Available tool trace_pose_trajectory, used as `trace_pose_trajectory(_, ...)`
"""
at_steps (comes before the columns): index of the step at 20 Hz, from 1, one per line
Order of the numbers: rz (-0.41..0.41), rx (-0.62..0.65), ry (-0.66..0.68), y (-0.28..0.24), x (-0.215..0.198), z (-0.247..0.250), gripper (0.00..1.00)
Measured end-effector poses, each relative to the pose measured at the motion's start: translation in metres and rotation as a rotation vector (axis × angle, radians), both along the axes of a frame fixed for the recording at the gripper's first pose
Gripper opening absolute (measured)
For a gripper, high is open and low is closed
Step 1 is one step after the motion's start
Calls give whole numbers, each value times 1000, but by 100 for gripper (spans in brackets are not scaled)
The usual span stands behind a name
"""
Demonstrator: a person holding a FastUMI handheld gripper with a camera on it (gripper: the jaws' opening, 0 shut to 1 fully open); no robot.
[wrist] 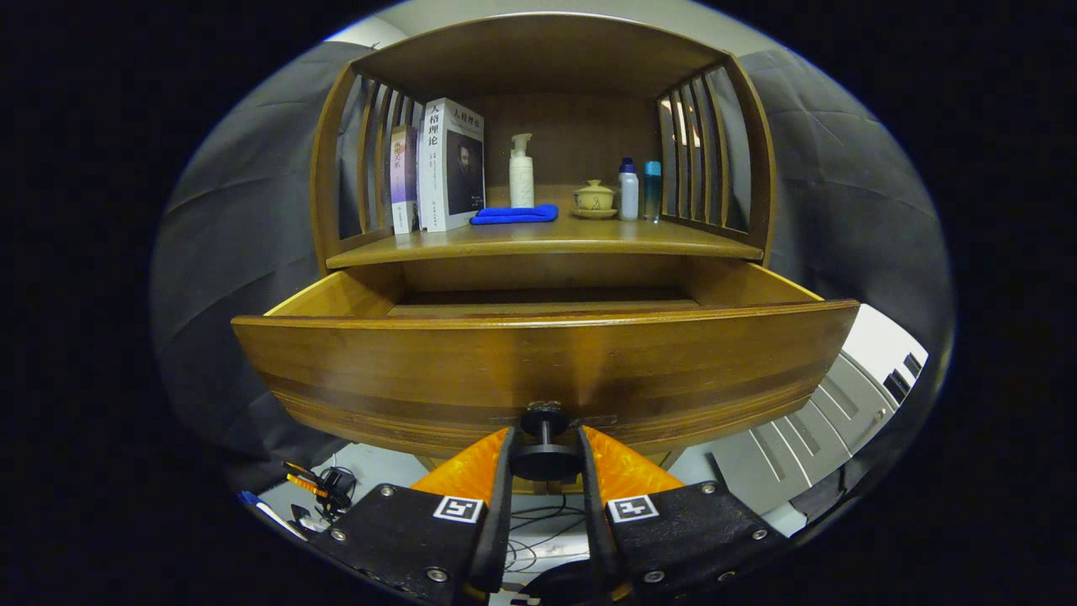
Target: Pull open the drawer, take out the items inside it, and place them on the countertop above the cabinet.
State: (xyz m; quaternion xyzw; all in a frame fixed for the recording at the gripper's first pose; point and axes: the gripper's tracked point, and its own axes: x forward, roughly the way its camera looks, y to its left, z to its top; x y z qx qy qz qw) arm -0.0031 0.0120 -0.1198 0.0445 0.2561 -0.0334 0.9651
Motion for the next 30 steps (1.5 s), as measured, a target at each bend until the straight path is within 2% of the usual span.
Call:
trace_pose_trajectory(6,1,-14,-13,1,-11,1,40)
trace_pose_trajectory(10,-9,-62,-55,-3,-11,10,49)
trace_pose_trajectory(11,-12,-62,-74,-4,-11,17,55)
trace_pose_trajectory(15,-13,-12,-151,0,-12,49,95)
trace_pose_trajectory(20,-40,-51,-218,-14,-11,91,95)
trace_pose_trajectory(24,-55,-57,-246,-17,10,120,95)
trace_pose_trajectory(30,-122,-48,-165,-33,54,121,95)
